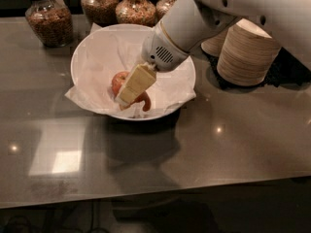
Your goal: Pick apple from white bowl
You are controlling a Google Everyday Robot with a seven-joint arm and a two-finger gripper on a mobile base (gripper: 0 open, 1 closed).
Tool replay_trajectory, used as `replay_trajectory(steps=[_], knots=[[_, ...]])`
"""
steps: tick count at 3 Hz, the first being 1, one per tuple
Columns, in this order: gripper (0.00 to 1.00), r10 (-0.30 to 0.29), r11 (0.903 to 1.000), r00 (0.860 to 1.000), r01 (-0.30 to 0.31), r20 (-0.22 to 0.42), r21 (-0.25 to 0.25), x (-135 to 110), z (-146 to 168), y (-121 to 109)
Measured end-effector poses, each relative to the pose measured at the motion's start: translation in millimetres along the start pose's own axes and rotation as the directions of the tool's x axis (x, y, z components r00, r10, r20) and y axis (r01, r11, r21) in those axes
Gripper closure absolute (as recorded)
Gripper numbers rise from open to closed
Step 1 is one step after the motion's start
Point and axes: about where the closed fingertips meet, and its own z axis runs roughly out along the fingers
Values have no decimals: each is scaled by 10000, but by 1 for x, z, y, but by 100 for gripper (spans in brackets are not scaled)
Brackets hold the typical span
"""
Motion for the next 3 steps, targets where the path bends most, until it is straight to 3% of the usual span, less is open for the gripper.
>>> replay_trajectory(steps=[3], knots=[[27,804,9965,9948,-789,-626,269,1,17,-18]])
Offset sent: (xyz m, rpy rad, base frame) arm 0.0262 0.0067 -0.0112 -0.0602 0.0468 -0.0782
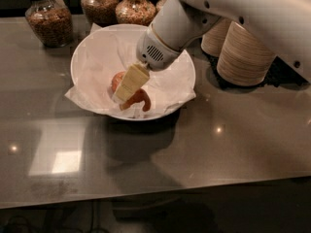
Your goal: Pick apple from white bowl
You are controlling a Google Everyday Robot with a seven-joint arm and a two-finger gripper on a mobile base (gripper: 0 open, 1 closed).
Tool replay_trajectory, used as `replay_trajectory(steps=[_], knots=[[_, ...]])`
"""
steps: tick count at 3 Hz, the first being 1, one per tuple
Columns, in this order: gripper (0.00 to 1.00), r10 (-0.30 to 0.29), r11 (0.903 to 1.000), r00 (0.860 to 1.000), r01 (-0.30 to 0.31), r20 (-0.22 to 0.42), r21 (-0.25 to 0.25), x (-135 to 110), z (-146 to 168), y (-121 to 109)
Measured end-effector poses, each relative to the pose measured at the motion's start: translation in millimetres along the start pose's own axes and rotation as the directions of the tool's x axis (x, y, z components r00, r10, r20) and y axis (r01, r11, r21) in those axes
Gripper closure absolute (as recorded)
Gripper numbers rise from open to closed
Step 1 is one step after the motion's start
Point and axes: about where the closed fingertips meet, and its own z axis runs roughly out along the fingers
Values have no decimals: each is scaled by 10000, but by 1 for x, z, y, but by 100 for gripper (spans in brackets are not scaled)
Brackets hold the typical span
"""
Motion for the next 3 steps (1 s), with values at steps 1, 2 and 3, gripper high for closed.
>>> replay_trajectory(steps=[1,2,3], knots=[[28,387,9991,9987,-381,-329,191,11,7,-1],[27,720,9969,9958,-700,-570,367,20,12,0],[28,943,9943,9932,-906,-683,565,23,14,-2]])
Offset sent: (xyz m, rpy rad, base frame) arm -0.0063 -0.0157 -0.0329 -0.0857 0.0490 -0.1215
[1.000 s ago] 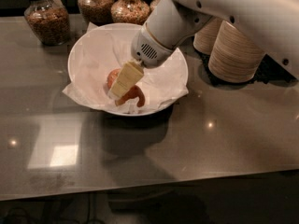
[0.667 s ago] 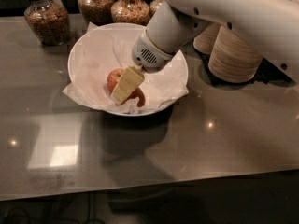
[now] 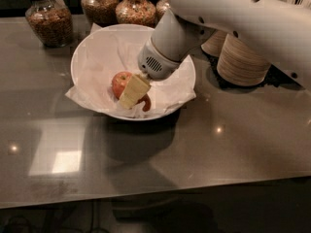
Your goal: Pick apple from white bowl
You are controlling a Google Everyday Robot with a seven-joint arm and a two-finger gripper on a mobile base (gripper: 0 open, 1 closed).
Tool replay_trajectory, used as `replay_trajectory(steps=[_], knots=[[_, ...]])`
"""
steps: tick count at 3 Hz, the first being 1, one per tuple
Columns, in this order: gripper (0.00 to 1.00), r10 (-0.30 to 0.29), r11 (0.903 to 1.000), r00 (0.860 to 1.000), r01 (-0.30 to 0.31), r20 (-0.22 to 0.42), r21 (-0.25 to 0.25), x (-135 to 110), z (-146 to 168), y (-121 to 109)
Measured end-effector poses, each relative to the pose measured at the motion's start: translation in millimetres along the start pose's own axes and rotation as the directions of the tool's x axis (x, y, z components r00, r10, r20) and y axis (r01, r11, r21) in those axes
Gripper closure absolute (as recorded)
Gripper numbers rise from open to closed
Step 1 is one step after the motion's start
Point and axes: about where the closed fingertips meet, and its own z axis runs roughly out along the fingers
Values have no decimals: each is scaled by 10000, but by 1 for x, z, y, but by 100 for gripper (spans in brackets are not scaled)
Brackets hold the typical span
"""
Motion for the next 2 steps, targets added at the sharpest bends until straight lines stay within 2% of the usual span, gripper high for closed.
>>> replay_trajectory(steps=[2], knots=[[27,362,9993,9988,-361,-343,26,8,13,-2]])
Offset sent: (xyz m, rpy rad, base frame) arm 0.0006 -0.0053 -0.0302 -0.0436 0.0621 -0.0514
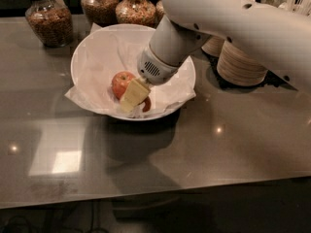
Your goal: Pick apple from white bowl
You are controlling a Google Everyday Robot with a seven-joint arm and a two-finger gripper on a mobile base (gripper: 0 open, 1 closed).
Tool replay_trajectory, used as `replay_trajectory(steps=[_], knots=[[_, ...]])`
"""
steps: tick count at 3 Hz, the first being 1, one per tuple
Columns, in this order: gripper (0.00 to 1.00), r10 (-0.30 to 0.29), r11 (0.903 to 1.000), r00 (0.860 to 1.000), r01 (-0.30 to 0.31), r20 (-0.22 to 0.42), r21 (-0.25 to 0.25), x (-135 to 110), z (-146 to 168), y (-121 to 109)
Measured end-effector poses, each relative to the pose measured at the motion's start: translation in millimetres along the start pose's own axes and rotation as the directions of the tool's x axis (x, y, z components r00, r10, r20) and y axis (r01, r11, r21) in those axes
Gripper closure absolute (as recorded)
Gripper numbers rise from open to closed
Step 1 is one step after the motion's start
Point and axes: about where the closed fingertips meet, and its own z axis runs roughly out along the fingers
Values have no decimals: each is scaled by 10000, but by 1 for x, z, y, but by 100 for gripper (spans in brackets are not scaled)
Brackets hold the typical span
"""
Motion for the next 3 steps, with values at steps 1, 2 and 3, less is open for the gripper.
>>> replay_trajectory(steps=[1,2,3], knots=[[26,142,9998,9997,-144,-193,-98,6,11,0],[44,157,9998,9996,-160,-242,-115,8,13,-1],[68,157,9998,9996,-160,-242,-115,8,13,-1]])
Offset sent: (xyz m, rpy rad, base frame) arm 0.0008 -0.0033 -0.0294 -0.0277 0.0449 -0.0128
